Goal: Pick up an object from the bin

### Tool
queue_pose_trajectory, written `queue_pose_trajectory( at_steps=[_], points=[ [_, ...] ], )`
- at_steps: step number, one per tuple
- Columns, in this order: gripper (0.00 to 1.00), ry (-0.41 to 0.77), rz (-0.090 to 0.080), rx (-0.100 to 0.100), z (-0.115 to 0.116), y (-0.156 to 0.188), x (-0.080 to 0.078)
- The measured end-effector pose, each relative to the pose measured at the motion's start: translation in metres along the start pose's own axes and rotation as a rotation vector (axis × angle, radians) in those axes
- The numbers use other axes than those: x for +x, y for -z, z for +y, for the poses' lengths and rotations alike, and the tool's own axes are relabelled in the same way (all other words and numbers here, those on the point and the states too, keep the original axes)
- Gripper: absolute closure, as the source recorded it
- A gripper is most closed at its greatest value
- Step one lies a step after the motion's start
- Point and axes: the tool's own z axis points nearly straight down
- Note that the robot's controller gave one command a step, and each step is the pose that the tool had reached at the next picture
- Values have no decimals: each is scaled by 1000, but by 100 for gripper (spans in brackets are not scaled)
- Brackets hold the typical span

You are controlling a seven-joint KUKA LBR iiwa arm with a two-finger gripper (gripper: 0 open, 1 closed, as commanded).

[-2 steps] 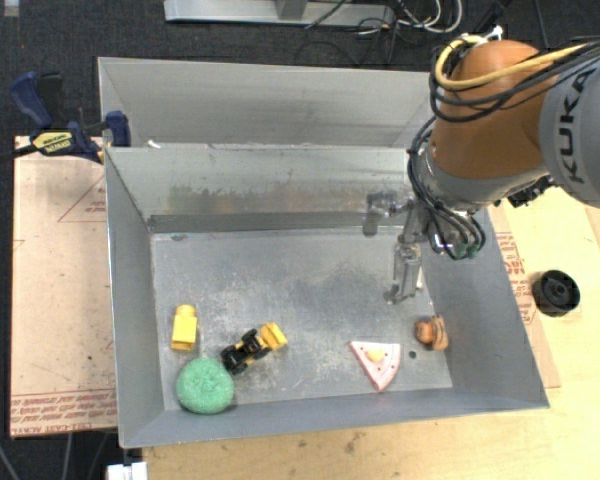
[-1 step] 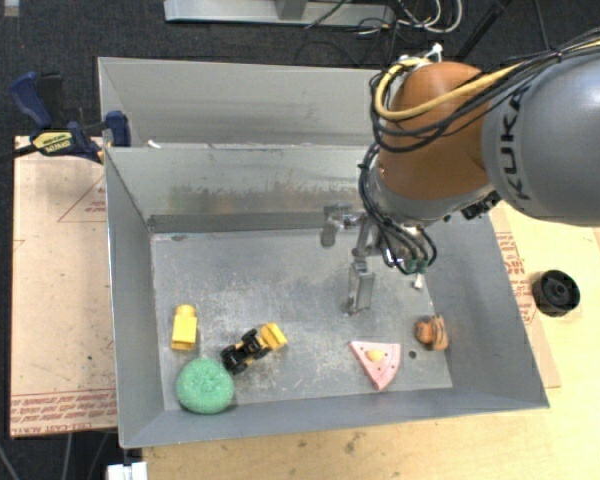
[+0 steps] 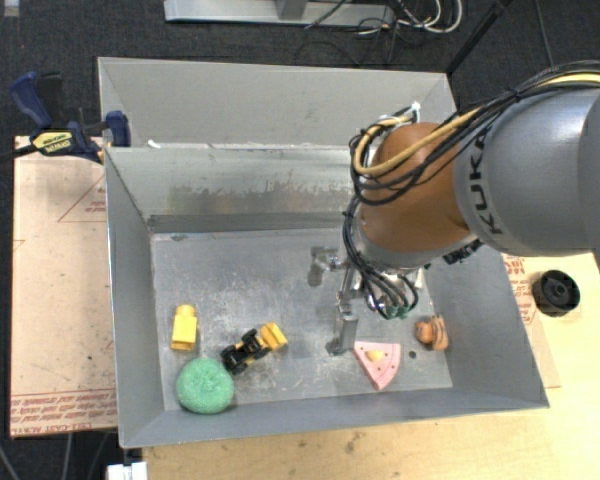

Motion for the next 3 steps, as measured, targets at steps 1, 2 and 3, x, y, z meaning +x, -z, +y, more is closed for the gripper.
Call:
queue_pose_trajectory(
  at_steps=[1,2,3],
  points=[
    [0,125,4,4,16,-47,8],
    [0,217,4,3,74,-62,5],
    [100,308,4,2,99,-69,26]
  ],
)
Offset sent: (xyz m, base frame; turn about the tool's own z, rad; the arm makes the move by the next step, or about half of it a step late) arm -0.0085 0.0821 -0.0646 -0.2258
